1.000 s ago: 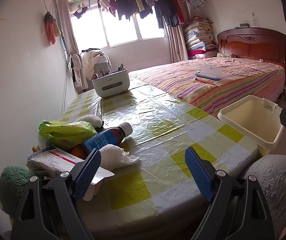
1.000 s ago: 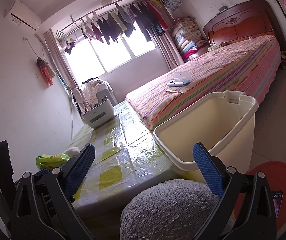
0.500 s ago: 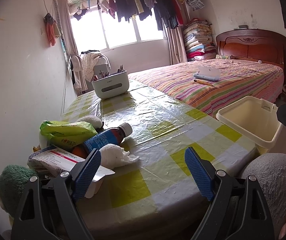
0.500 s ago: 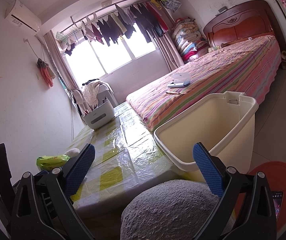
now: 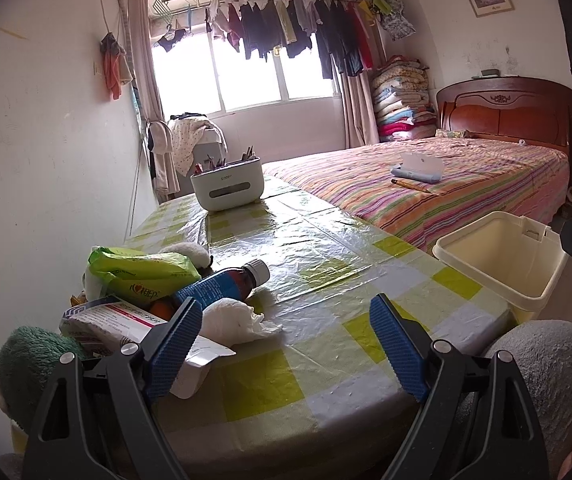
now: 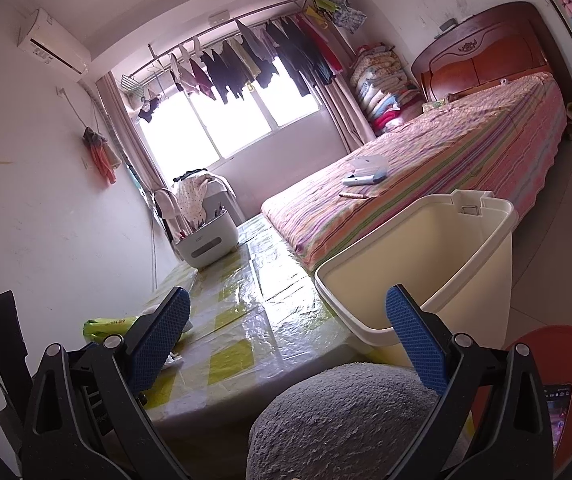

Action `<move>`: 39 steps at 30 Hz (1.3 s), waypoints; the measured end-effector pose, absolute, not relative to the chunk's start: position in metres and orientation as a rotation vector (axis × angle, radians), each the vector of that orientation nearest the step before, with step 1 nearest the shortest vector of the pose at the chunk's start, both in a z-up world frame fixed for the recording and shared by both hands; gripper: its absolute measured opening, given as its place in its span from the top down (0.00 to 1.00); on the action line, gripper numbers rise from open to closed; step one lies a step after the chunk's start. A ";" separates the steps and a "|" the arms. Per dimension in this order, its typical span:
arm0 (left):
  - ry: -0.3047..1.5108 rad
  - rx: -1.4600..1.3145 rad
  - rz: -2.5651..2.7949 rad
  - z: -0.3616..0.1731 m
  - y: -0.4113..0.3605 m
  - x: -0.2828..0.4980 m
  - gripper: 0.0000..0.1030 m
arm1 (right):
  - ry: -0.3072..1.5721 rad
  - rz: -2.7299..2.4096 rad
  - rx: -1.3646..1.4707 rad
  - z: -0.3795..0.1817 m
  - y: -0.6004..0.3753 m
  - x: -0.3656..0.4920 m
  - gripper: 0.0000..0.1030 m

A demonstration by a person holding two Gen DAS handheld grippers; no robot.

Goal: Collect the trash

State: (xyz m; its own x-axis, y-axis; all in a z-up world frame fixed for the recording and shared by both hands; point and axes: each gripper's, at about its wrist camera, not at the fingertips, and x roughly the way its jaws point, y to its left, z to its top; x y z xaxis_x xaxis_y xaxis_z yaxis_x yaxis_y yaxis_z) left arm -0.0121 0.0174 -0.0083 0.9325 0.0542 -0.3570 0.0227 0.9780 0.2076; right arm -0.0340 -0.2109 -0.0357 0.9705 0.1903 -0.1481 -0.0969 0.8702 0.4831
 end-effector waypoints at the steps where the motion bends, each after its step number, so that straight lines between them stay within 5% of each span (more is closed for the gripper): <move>1: 0.366 0.220 0.018 -0.009 0.016 -0.013 0.19 | 0.193 0.150 0.492 -0.036 -0.211 -0.034 0.06; 39: 0.347 0.256 0.000 -0.006 0.015 -0.028 0.19 | 0.209 0.163 0.432 -0.032 -0.197 -0.044 0.06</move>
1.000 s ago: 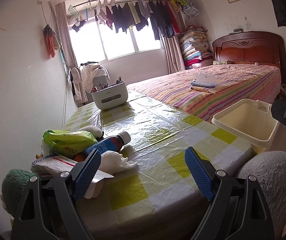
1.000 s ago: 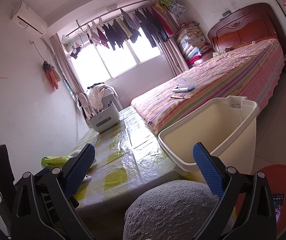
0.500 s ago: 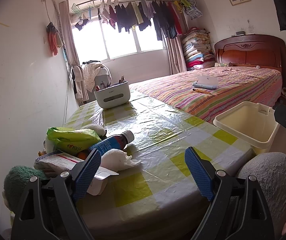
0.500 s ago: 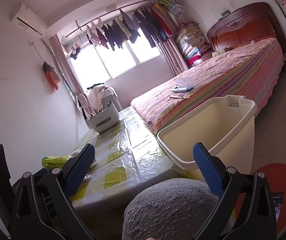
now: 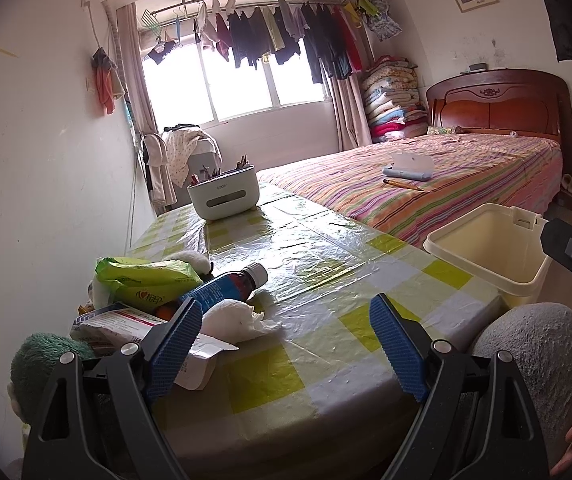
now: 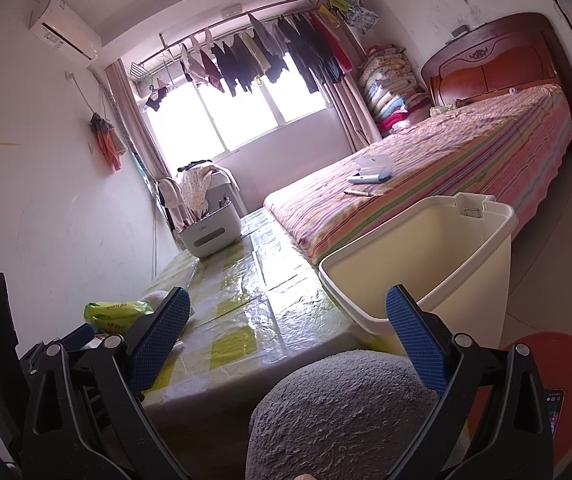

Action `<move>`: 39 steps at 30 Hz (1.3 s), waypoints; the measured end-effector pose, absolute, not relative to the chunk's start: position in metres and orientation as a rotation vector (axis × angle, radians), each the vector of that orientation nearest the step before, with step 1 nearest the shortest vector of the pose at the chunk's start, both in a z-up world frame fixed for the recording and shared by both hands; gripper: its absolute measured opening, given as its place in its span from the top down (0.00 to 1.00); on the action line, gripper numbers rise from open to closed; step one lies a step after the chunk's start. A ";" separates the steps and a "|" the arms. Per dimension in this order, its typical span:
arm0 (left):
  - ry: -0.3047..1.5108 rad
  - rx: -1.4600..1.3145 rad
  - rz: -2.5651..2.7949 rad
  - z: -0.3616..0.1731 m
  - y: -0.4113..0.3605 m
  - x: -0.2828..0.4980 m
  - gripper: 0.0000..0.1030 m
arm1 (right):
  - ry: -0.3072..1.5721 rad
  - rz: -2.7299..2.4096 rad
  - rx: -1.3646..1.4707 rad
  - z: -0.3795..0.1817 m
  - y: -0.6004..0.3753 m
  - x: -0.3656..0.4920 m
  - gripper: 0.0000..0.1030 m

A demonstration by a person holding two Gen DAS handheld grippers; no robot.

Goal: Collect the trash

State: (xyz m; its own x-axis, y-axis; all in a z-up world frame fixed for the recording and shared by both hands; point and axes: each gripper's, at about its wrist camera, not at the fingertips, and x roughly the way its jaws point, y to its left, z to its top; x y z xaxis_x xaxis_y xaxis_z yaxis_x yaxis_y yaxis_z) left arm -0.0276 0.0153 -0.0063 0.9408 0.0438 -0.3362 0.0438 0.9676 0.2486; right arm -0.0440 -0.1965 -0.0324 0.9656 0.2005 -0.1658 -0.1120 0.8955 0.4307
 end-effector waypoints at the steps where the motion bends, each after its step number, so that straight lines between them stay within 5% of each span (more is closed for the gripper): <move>1: 0.346 0.255 0.000 -0.006 0.016 -0.028 0.19 | 0.210 0.164 0.434 -0.032 -0.197 -0.044 0.06; 19: 0.313 0.198 0.081 0.021 0.051 -0.041 0.19 | 0.303 0.225 0.374 -0.026 -0.178 -0.030 0.06; 39: 0.497 -0.131 0.245 0.021 0.216 -0.057 0.19 | 0.322 0.695 0.003 0.002 -0.051 0.022 0.06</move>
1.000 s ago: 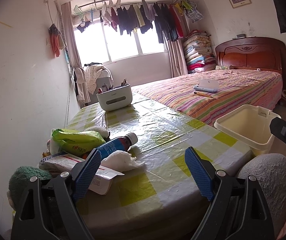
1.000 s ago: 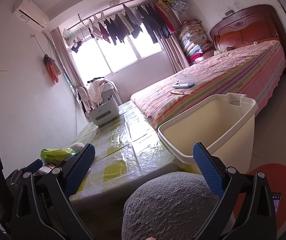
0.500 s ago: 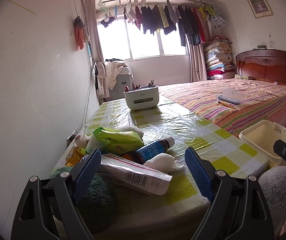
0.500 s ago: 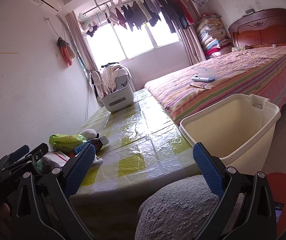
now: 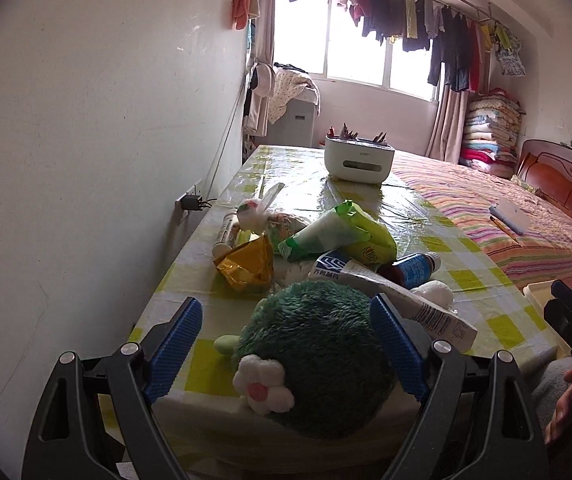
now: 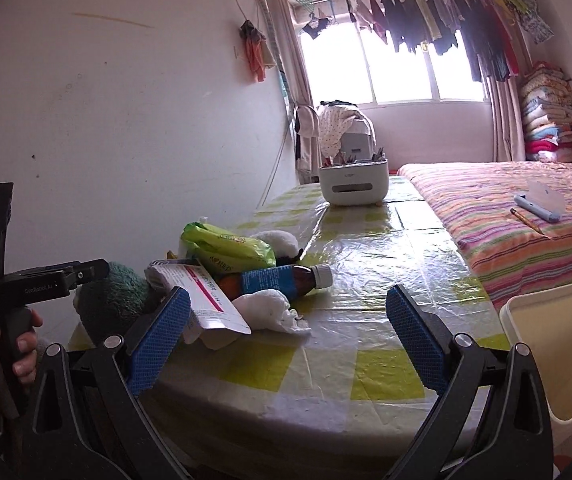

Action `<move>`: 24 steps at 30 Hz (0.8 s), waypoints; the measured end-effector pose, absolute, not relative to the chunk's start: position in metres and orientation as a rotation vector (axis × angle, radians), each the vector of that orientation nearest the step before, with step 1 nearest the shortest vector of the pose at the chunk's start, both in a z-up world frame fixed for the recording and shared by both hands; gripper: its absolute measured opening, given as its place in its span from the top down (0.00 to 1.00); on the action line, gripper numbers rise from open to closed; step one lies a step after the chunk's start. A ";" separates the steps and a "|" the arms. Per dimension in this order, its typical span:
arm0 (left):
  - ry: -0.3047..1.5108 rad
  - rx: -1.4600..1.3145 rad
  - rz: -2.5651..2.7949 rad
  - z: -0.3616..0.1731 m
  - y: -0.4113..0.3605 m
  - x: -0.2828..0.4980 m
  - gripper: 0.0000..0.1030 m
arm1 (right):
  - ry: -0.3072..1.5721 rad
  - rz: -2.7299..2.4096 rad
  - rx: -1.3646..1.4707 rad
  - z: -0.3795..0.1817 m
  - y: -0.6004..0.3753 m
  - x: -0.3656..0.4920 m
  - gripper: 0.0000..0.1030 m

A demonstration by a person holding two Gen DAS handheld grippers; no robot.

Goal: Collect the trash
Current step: 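Grasp the green fuzzy plush with the left gripper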

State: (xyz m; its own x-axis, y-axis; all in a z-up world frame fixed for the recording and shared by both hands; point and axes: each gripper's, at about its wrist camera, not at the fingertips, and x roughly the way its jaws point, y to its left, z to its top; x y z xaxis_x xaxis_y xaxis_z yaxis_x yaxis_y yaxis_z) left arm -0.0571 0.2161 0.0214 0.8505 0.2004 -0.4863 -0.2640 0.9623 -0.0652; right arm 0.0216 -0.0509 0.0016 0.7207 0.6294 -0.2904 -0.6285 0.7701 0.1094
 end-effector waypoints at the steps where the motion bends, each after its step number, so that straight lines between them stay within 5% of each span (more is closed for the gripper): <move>1: 0.507 -0.135 0.240 0.019 0.220 -0.058 0.19 | 0.337 0.721 -0.019 0.002 -0.042 0.025 0.06; 21: 0.537 -0.270 0.112 0.006 0.240 -0.062 0.19 | 0.336 0.911 -0.644 -0.007 0.089 0.035 0.07; 24: 0.506 -0.279 0.127 0.008 0.244 -0.067 0.19 | 0.362 0.920 -0.692 -0.011 0.101 0.035 0.18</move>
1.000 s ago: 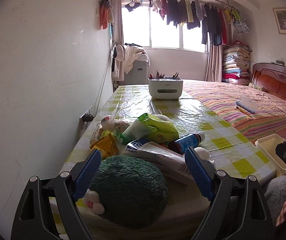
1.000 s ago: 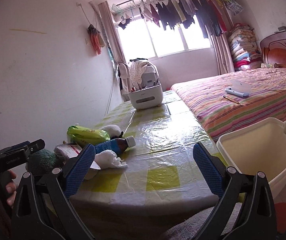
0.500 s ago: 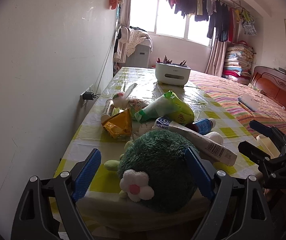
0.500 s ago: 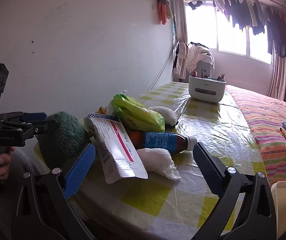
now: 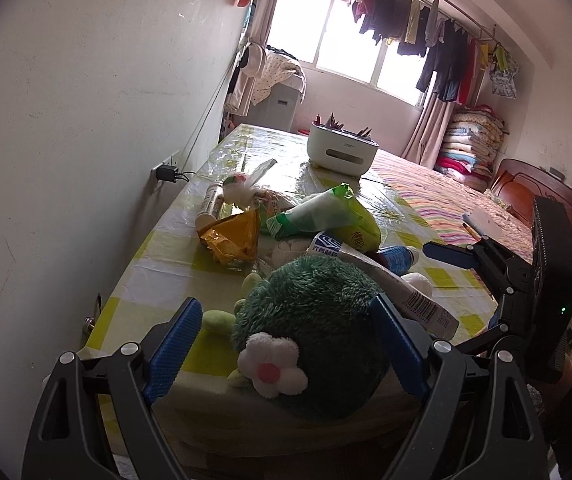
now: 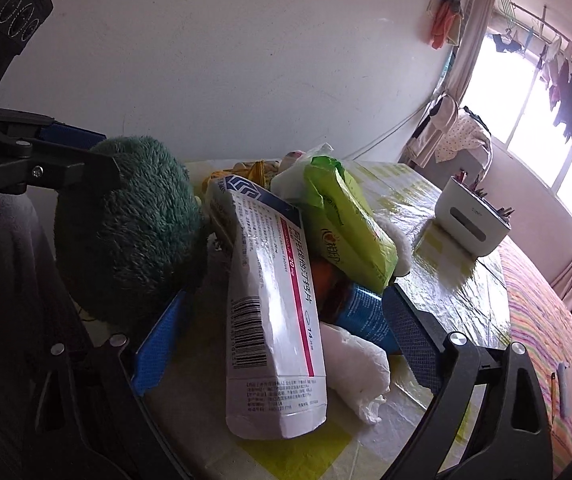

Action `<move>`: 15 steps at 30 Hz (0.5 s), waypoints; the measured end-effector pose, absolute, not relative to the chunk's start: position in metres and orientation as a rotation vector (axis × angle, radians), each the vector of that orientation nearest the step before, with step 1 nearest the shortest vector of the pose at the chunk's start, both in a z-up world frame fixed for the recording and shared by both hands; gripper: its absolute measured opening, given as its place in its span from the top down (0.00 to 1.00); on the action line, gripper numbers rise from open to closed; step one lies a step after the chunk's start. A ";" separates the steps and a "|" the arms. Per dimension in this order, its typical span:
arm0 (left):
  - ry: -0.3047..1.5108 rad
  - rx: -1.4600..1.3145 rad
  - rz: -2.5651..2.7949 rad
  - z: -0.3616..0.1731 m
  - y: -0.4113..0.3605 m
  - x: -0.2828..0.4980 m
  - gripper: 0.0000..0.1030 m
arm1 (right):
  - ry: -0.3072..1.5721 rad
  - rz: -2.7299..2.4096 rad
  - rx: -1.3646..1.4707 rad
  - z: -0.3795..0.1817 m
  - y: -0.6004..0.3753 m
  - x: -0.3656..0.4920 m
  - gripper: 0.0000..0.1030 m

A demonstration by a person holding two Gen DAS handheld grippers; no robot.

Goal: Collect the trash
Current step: 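Grasp the green fuzzy plush with the left gripper, then grasp the cardboard medicine box with the right gripper while the left gripper holds the plush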

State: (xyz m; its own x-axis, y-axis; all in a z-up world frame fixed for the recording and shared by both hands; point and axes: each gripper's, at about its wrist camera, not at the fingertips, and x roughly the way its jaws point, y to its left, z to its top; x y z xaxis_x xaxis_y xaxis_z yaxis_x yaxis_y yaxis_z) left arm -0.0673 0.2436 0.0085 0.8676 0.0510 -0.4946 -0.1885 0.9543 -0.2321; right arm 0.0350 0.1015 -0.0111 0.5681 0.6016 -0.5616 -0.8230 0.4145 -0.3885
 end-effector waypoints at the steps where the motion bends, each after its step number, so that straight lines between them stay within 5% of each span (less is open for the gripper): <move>1: 0.493 -0.284 0.131 0.009 0.245 -0.070 0.19 | 0.376 0.926 -0.701 -0.013 0.105 0.036 0.27; 5: 0.509 -0.296 0.124 0.007 0.247 -0.070 0.19 | 0.435 0.922 -0.735 -0.025 0.114 0.039 0.48; 15: 0.588 -0.451 0.025 -0.006 0.262 -0.053 0.19 | 0.397 0.927 -0.613 -0.013 0.096 0.033 0.61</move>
State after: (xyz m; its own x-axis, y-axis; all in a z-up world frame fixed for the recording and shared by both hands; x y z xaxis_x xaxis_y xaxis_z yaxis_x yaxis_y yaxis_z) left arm -0.0529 0.2619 -0.0057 0.8348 -0.1038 -0.5407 -0.1495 0.9024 -0.4041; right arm 0.0326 0.0957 -0.0133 0.5482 0.6182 -0.5634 -0.8343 0.4512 -0.3168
